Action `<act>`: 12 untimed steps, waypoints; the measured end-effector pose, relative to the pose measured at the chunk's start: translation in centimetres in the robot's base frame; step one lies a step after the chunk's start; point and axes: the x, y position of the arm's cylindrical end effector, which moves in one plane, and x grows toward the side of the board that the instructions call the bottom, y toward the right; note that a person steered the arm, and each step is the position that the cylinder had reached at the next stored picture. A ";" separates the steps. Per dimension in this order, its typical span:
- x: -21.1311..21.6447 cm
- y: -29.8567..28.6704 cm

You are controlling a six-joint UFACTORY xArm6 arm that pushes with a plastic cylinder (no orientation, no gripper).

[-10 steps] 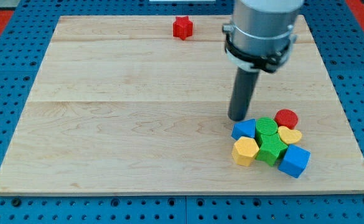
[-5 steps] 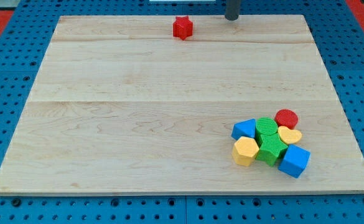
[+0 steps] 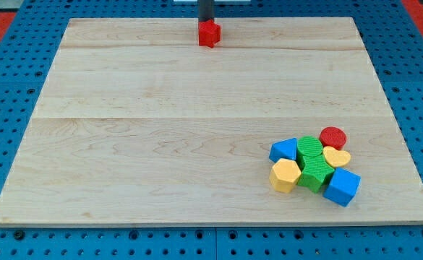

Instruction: Move red star into the group of blocks

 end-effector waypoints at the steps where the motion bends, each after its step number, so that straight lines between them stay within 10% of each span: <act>1: 1.3 -0.4; 12: 19.6 3.6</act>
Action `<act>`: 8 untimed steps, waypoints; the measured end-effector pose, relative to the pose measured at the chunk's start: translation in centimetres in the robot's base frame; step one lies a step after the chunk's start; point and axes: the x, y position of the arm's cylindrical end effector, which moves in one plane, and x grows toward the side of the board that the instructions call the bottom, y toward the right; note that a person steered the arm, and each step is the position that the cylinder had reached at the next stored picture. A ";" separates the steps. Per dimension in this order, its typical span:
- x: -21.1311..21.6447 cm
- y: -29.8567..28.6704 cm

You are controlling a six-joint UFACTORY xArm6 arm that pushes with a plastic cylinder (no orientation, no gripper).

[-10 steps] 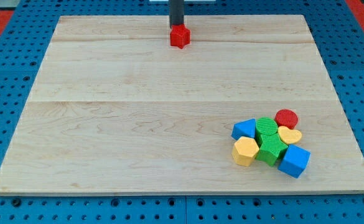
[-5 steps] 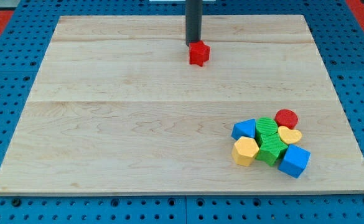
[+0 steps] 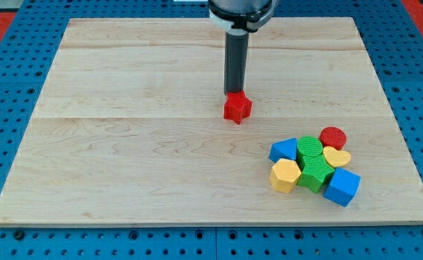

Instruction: Move red star into the group of blocks

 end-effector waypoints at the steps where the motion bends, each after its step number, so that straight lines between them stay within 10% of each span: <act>1: 2.0 -0.2; 8: 9.3 0.1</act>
